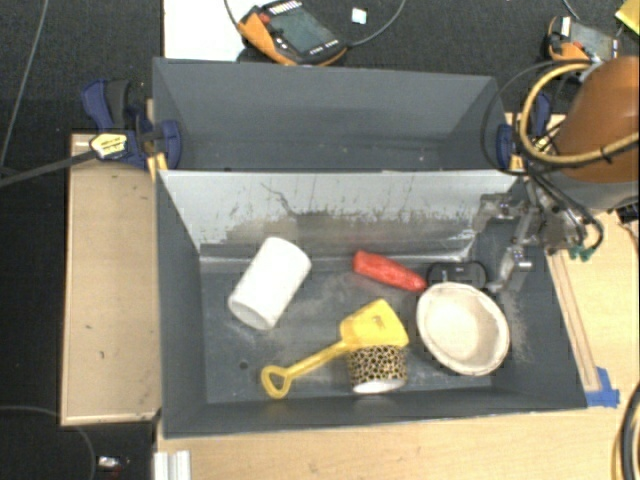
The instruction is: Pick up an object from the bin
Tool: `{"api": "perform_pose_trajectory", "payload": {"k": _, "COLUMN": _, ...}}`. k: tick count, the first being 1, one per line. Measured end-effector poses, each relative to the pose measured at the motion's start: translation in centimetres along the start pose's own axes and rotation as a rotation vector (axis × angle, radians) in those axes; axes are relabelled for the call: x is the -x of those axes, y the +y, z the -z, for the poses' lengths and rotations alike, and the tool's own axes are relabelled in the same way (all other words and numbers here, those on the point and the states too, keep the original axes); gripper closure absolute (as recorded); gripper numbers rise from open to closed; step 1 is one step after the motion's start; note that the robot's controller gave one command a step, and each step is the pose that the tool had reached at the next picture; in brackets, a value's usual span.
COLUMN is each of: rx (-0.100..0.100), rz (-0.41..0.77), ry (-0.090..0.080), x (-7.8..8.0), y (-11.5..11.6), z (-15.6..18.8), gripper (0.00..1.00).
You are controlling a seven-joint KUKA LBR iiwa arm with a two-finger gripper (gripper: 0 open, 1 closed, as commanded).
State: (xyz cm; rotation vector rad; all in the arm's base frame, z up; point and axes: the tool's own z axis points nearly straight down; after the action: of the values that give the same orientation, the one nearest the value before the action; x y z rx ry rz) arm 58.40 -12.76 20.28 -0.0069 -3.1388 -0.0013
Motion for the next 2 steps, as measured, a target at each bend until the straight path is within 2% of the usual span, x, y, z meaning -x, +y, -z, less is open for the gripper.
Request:
{"api": "perform_pose_trajectory", "payload": {"k": 1, "rx": -0.001, "rz": 0.006, "ry": -0.007, "x": 0.1, "y": 0.1, "z": 0.5, "gripper": 0.0}}
{"api": "perform_pose_trajectory", "payload": {"k": 2, "rx": -0.001, "rz": 0.506, "ry": -0.004, "x": -3.2, "y": 0.1, "z": -12.8, "gripper": 0.0}}
